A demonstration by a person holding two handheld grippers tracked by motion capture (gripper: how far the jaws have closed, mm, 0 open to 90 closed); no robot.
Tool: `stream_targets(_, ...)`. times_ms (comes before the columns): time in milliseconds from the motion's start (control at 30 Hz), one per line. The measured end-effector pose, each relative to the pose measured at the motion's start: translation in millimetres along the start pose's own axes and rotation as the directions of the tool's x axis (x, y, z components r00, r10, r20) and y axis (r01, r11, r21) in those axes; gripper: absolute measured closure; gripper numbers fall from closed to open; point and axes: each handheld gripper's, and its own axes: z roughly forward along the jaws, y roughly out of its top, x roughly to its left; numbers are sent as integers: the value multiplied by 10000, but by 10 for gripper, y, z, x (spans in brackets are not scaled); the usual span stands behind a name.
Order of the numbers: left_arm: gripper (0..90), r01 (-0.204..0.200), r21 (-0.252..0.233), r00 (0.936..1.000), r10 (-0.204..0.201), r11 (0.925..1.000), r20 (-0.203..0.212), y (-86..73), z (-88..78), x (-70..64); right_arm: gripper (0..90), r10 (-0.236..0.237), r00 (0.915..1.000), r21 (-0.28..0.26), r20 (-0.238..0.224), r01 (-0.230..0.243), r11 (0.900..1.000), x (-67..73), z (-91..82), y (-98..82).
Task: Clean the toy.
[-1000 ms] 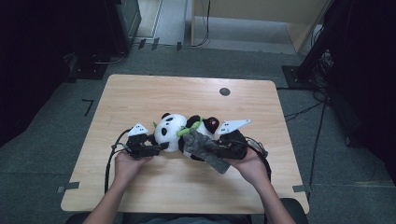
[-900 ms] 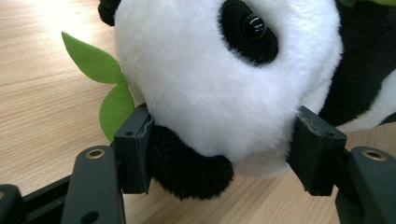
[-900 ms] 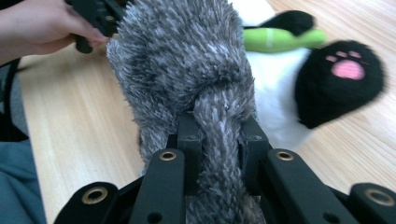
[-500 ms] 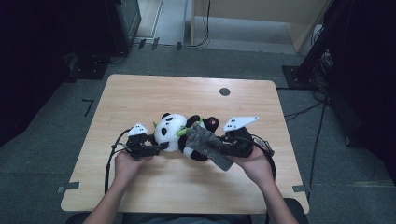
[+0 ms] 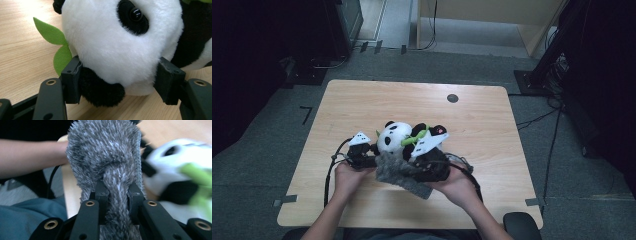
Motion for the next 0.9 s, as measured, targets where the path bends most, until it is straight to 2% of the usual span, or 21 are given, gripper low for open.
stream_targets(100, 337, 12, 12, 10000, -12, 10000, 16, 1, -2, 2, 767, -32, 9999, 538, -148, 40, 9985, 41, 218, -35)
stream_targets(167, 338, 25, 9, 10000, -25, 10000, 20, 2, -3, 2, 768, -59, 10000, 963, 28, 56, 9953, 19, 373, -88)
stream_targets(233, 338, 37, 11, 10000, -37, 10000, 2, 4, -4, -3, 771, -51, 9987, 1216, 498, -10, 9926, -48, 488, -154)
stream_targets(333, 338, 106, 42, 9999, -106, 9999, -14, 10, -7, -10, 772, 265, 9933, 1192, 1124, -400, 9921, -166, 569, -208)
stream_targets(400, 339, 169, 63, 9999, -169, 9998, -36, 18, -7, -17, 772, 108, 9836, 1293, 1803, -346, 9910, -200, 616, -215)
stream_targets(467, 340, 272, 102, 9996, -271, 9996, -55, 28, -11, -25, 773, -57, 9745, 1354, 2245, -254, 9905, -197, 649, -204)
stream_targets(667, 345, 353, 211, 9993, -351, 9992, -114, 39, -25, -56, 773, -305, 9485, 1332, 3152, -124, 9910, -200, 743, -145)
stream_targets(733, 351, 354, 227, 9993, -351, 9991, -123, 39, -24, -57, 773, -458, 9344, 1347, 3532, -24, 9909, -236, 747, -151)
stream_targets(800, 356, 332, 229, 9994, -329, 9992, -137, 40, -20, -62, 774, -352, 9304, 1277, 3649, -126, 9917, -269, 726, -166)
stream_targets(900, 361, 214, 276, 9995, -208, 9994, -224, 39, -6, -83, 776, -124, 9302, 1087, 3667, -296, 9936, -325, 684, -199)
